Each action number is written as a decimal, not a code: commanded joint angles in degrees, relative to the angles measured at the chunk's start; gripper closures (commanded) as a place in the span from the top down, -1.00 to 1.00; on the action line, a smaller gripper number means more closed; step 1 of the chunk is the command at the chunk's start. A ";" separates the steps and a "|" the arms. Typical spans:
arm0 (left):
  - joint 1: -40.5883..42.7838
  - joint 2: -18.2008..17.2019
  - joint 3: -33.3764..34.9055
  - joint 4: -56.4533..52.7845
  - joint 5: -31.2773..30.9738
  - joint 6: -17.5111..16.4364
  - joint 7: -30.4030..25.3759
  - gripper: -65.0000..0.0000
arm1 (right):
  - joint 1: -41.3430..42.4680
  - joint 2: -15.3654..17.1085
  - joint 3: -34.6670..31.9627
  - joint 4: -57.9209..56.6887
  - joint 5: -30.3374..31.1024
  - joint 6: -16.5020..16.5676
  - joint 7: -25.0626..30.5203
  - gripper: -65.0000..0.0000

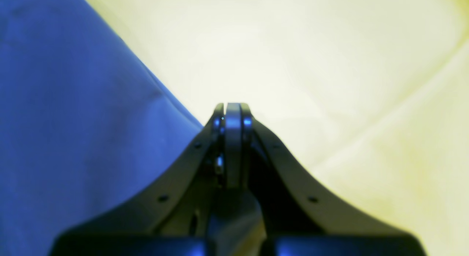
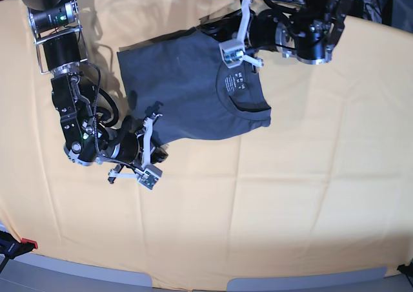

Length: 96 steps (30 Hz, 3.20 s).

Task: Fold the T-shirt properly
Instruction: 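Grasp the folded bundle with both grippers and flip it over, then square the folded shirt's edges with both grippers and release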

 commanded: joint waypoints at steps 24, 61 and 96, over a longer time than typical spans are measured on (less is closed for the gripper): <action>-19.58 -0.26 5.09 -25.11 23.93 8.90 -21.46 -1.00 | -14.05 11.80 -2.89 9.42 -0.85 -9.11 -0.48 -1.00; -35.52 -6.64 4.52 -24.20 12.68 14.40 -12.11 -1.00 | -39.28 4.74 -2.78 41.83 -27.23 -41.46 -0.52 -1.00; -22.27 -8.22 -36.87 -23.89 -42.15 -0.32 12.13 -1.00 | -38.27 -0.20 10.73 46.21 -10.69 -29.62 8.31 -1.00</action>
